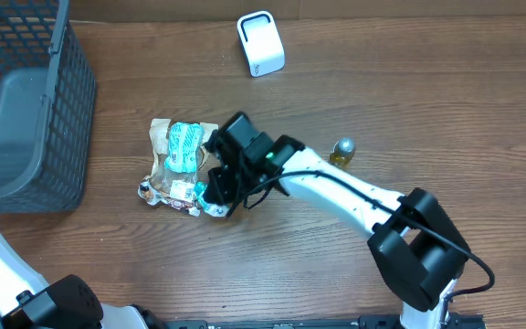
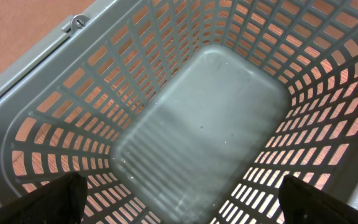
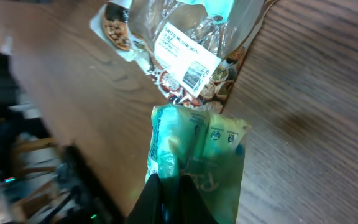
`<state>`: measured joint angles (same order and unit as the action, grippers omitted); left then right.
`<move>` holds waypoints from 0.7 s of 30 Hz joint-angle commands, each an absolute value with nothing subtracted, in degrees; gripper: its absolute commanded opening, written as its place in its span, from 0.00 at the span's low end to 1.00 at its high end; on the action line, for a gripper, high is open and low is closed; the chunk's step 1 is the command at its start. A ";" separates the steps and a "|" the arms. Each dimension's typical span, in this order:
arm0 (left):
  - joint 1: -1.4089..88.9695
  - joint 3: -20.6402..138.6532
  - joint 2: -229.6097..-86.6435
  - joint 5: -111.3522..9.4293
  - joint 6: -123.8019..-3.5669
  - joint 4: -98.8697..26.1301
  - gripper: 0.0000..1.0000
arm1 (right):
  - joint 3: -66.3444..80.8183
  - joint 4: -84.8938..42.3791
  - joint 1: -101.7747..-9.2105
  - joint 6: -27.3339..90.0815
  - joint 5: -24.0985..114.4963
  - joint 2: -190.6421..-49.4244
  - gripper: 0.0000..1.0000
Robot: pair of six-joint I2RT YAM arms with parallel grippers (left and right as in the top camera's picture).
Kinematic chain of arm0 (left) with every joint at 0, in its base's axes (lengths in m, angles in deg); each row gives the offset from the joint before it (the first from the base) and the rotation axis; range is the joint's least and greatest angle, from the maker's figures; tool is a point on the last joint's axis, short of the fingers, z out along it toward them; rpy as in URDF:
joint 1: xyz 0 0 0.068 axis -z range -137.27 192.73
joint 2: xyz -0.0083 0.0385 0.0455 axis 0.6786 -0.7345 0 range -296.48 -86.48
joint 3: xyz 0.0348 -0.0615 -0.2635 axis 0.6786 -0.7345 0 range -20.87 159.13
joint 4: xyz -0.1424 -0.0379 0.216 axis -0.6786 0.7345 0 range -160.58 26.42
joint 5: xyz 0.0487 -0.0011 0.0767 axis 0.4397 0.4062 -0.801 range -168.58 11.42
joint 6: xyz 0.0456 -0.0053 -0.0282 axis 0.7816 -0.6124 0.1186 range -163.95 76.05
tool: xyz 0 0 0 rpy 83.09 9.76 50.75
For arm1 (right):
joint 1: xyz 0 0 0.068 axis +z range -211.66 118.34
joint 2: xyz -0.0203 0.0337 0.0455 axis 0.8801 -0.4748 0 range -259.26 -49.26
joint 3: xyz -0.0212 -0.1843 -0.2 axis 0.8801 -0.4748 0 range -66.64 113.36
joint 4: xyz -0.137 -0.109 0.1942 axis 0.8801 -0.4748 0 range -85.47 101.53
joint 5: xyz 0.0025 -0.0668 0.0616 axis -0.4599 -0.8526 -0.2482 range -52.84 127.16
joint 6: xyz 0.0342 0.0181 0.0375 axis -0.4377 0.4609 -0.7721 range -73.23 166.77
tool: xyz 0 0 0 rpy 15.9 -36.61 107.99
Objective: Scan the item barcode
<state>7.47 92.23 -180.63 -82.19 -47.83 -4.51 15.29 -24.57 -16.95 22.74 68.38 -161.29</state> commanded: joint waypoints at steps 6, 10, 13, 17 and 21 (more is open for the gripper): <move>7.51 93.23 -181.09 -81.69 -46.71 -4.56 1.00 | 12.65 -23.17 -19.68 22.54 75.04 -159.54 0.04; 7.51 93.23 -181.09 -81.69 -46.71 -4.56 1.00 | 8.95 -17.20 -19.68 19.09 76.12 -159.54 0.04; 7.51 93.23 -181.09 -81.69 -46.71 -4.56 0.99 | 4.65 -9.05 -19.75 14.61 76.77 -159.54 0.04; 7.51 93.23 -181.09 -81.69 -46.71 -4.56 1.00 | -0.77 2.73 -19.90 9.21 77.30 -159.54 0.04; 7.51 93.23 -181.09 -81.69 -46.71 -4.56 0.99 | -5.43 11.91 -19.90 5.89 75.92 -159.54 0.04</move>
